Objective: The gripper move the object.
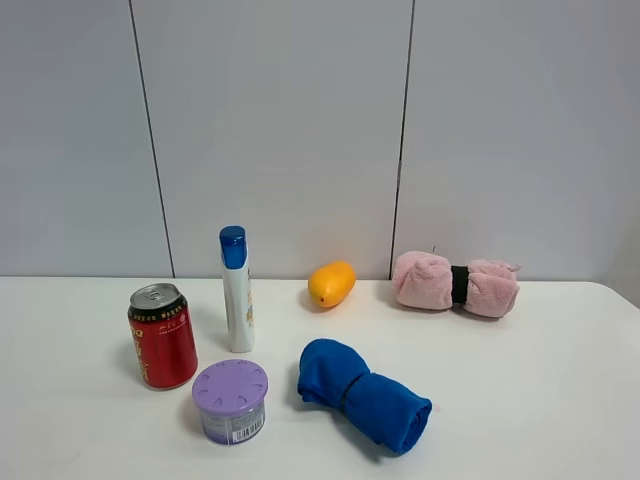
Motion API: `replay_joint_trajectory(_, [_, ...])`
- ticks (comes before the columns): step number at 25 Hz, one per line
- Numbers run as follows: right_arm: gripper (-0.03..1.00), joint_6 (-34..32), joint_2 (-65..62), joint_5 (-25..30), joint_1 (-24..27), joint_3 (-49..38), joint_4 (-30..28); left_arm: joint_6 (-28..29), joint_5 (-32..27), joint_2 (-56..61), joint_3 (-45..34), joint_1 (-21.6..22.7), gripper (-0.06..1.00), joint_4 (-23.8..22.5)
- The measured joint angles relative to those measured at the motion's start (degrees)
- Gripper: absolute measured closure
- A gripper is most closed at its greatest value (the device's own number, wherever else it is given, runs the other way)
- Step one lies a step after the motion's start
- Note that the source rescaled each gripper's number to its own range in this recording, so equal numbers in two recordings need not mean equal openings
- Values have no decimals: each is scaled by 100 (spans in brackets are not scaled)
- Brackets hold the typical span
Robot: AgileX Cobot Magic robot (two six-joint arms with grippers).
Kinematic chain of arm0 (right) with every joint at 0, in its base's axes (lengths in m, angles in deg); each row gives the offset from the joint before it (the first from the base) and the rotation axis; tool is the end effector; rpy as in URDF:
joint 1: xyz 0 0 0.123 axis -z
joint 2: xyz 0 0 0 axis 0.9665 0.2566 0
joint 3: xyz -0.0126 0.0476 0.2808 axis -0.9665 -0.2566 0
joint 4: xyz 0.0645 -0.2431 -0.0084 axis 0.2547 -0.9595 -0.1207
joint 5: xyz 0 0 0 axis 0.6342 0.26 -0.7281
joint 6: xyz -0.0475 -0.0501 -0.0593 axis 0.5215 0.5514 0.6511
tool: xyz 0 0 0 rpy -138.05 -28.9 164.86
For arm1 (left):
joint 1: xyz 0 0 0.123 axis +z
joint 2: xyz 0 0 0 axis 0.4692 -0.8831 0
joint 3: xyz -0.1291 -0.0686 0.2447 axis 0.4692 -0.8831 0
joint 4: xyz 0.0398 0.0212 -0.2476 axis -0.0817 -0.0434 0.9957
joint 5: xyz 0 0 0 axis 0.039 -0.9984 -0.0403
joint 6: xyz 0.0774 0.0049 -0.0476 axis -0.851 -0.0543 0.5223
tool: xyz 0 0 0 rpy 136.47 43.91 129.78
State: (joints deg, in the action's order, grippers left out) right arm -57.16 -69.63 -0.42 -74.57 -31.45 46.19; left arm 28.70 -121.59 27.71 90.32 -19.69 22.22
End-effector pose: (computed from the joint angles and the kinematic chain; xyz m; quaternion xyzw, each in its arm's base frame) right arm 0.0013 -0.0014 0.2779 0.0137 0.8658 -0.0057 0.5001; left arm 0.0279 0.0094 0.3763 -0.0348 0.8841 0.0817 0.4589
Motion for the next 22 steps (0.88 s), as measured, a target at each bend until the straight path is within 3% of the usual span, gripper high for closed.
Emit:
replay_joint_trajectory(8, [-3,0,0,0,0,0,0,0,425,1645,-1357,0,-3,630])
replay_joint_trajectory(22, [-3,0,0,0,0,0,0,244,737,2172,-2291,0,-3,690])
